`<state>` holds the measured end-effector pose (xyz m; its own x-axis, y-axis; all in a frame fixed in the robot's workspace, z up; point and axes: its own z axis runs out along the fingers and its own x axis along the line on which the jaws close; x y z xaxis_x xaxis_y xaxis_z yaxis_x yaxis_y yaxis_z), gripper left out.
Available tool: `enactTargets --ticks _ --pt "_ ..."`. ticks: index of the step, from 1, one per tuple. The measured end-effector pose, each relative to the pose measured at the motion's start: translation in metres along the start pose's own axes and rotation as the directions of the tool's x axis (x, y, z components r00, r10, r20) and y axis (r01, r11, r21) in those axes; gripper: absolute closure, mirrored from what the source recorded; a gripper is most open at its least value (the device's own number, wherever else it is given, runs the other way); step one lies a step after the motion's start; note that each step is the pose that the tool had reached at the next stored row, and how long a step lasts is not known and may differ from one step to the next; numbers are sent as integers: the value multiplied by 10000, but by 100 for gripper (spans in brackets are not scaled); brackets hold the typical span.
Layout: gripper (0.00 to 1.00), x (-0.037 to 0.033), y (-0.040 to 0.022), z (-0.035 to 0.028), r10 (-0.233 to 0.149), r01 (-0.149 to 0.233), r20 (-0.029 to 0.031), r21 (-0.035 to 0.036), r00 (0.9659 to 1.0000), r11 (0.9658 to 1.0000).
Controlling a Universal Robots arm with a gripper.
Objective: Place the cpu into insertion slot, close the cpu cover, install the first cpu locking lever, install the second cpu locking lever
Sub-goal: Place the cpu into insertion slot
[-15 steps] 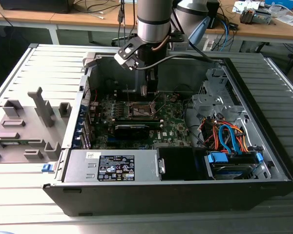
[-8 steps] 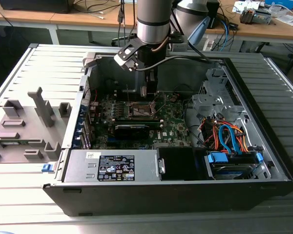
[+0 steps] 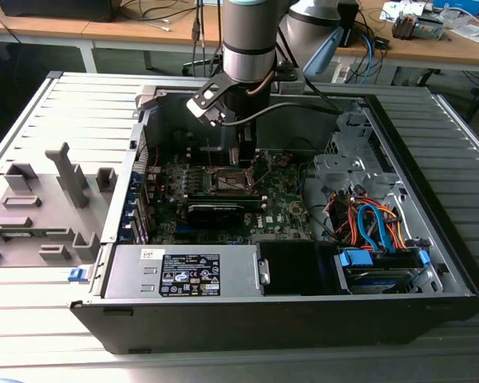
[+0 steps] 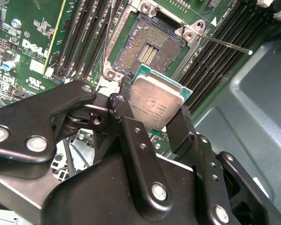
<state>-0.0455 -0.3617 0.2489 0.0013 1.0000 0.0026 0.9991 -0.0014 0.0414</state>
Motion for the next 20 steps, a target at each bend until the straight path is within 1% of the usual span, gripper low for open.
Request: enactTargets --ticks 6,9,10,11,12,13,14,20 --pt "45 0 -23 3 -1 1 -2 0 10000 10000" --pt "45 -1 -39 3 -2 2 19 1 10000 10000" --pt "45 0 -45 6 -3 3 42 -1 10000 10000" --pt "45 0 -52 6 -6 6 111 -1 9999 10000" --pt "45 0 -60 8 -10 10 231 -1 9997 10000" --pt "45 0 -62 8 -11 11 250 -1 9997 10000" --pt "45 -1 -66 9 -11 11 254 1 9997 10000" --pt "45 -7 -95 14 -13 13 253 0 9997 10000"
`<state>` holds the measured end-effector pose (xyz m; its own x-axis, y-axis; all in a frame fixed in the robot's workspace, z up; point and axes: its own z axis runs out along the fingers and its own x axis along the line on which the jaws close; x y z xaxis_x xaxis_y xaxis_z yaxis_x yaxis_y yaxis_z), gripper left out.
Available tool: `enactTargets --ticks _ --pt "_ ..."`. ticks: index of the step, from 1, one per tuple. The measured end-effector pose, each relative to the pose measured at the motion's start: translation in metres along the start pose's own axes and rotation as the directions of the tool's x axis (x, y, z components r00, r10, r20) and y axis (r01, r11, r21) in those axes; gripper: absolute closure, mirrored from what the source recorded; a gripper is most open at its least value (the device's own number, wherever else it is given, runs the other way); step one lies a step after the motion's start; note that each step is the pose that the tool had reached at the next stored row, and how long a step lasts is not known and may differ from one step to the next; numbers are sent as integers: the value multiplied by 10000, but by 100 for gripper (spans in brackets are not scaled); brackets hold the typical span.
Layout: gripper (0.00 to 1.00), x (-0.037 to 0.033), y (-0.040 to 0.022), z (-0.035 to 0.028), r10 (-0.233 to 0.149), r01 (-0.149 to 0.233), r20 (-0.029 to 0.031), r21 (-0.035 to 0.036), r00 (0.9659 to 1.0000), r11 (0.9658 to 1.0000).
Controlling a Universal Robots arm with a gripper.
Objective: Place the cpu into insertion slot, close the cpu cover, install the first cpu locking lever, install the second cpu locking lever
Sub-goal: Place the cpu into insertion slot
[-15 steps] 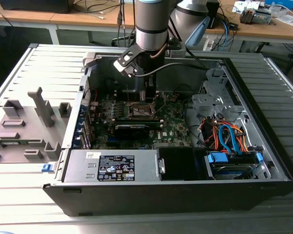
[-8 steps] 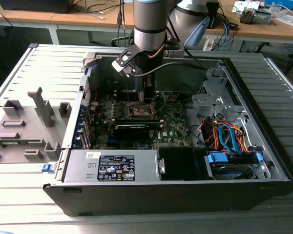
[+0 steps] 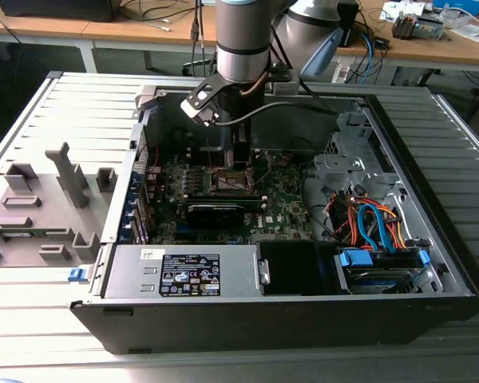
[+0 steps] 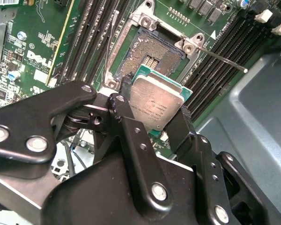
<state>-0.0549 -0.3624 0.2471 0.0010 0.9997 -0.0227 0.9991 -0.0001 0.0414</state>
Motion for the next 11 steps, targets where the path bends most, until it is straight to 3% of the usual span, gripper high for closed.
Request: enactTargets --ticks 3,5,11 --pt "45 -5 -5 2 1 -1 0 0 10000 10000" --pt "45 -6 -30 97 1 -1 4 0 10000 10000" --pt "45 -5 -31 114 1 -1 4 -1 10000 10000"
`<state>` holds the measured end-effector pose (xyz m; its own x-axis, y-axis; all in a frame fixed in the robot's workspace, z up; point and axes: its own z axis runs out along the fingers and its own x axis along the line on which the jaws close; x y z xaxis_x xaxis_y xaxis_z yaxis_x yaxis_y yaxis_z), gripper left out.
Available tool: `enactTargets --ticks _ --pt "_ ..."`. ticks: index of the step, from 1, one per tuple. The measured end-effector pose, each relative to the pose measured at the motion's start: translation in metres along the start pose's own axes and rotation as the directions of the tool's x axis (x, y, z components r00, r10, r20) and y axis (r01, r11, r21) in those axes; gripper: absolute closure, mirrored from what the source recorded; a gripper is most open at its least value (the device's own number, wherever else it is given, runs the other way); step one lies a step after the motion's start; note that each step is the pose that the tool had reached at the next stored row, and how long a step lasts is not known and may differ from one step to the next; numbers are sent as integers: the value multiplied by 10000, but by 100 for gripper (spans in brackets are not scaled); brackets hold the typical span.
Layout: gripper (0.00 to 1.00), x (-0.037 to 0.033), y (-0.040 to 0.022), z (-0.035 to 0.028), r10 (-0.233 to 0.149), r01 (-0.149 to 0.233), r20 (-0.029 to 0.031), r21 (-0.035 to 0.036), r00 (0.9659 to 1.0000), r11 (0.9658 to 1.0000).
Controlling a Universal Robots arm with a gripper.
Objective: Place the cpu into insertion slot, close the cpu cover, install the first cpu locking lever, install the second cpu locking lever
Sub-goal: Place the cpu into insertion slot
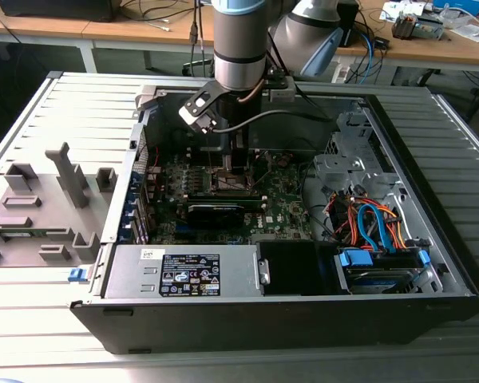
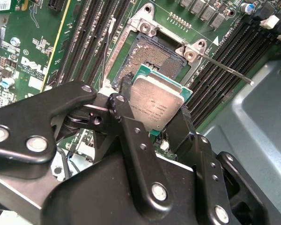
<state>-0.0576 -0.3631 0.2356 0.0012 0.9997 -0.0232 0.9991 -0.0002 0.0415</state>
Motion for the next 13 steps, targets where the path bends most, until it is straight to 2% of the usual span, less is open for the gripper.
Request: enactTargets --ticks 13 --pt "45 1 -17 35 -2 2 5 1 10000 10000"
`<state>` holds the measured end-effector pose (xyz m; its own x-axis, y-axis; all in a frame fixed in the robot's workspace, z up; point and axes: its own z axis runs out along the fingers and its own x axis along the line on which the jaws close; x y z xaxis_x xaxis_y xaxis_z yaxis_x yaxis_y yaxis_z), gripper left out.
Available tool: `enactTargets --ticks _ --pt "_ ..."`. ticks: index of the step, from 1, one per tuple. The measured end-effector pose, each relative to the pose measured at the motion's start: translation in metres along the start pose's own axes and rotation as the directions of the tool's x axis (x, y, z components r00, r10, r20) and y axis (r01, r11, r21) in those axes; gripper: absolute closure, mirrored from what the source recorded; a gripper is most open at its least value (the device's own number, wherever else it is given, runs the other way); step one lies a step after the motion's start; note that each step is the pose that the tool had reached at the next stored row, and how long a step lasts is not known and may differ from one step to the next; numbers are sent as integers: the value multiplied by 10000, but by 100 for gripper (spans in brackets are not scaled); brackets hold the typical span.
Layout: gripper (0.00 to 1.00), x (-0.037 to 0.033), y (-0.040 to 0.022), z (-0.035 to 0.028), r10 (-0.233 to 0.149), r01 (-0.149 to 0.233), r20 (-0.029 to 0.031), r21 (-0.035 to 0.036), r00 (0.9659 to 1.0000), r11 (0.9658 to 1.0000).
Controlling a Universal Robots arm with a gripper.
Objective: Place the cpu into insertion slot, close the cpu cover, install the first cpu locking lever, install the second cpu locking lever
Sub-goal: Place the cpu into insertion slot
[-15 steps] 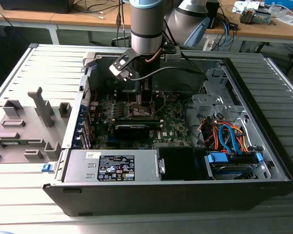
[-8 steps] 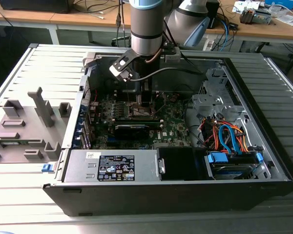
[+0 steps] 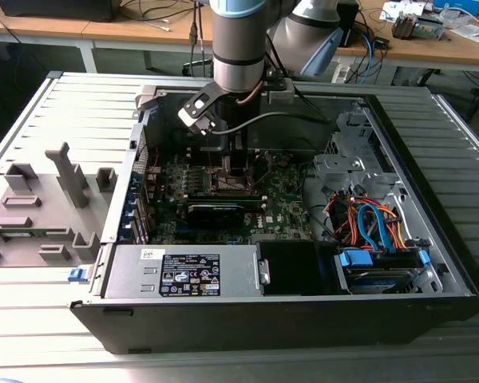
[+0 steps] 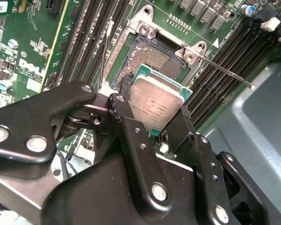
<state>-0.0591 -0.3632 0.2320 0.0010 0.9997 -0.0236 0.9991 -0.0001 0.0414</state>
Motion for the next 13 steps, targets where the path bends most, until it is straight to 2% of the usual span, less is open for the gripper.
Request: enactTargets --ticks 13 --pt "45 1 -1 27 1 -1 3 -1 10000 10000"
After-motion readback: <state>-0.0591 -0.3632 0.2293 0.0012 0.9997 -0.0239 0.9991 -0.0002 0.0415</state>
